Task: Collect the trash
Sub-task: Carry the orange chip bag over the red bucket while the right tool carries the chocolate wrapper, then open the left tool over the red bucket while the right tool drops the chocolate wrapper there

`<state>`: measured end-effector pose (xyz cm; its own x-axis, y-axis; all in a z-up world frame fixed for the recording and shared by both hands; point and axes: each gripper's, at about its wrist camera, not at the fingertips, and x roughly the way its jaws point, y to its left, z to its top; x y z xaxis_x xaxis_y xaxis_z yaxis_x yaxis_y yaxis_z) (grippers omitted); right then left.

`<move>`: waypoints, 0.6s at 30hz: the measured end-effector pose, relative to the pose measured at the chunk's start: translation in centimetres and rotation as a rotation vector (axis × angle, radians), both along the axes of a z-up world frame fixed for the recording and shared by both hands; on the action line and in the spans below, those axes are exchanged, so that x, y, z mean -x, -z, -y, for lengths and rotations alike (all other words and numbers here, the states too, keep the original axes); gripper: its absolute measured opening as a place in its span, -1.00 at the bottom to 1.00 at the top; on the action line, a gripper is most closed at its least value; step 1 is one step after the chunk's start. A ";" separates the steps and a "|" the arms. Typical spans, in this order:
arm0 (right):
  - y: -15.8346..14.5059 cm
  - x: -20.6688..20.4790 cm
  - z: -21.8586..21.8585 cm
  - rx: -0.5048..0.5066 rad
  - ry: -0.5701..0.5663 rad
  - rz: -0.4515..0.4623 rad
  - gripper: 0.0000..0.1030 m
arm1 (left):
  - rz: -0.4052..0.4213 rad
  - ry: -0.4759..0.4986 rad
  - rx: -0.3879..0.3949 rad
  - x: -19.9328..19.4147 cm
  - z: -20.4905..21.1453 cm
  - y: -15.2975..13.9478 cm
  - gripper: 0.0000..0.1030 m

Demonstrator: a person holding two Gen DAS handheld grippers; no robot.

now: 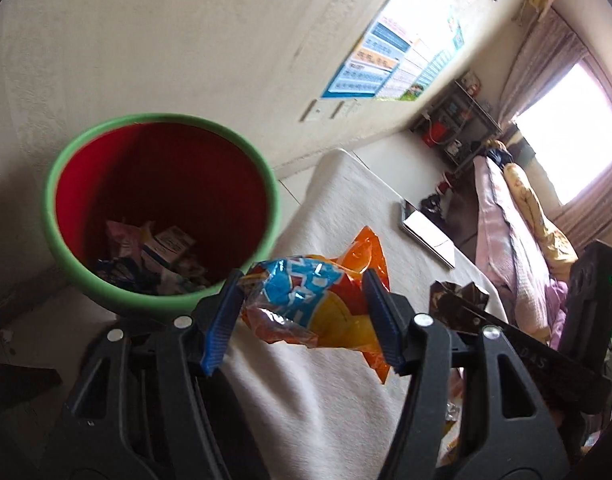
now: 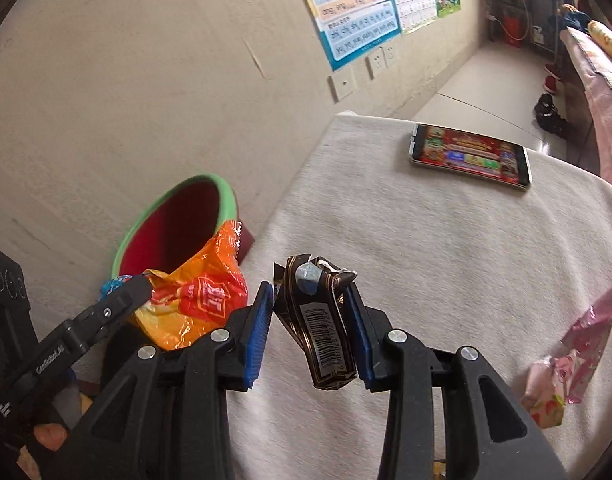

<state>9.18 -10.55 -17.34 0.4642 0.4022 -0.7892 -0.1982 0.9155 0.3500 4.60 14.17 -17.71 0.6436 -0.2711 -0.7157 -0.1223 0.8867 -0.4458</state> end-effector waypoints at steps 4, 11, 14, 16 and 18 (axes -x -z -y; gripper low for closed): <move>-1.3 -1.0 -3.4 -0.056 -0.058 0.028 -0.30 | -0.011 -0.110 -0.029 -0.7 -4.3 0.0 0.13; -2.9 -2.8 -8.6 -0.123 -0.142 0.051 -0.29 | -0.022 -0.208 -0.074 -1.4 -8.5 0.0 0.13; -3.0 -3.5 -10.2 -0.144 -0.166 0.044 -0.29 | -0.023 -0.223 -0.088 -1.8 -9.2 0.0 0.13; -2.9 -4.0 -10.9 -0.162 -0.175 0.030 -0.29 | -0.024 -0.231 -0.094 -2.0 -9.6 0.0 0.13; -2.7 -4.4 -11.3 -0.178 -0.179 0.014 -0.28 | -0.025 -0.237 -0.098 -2.3 -9.8 0.1 0.13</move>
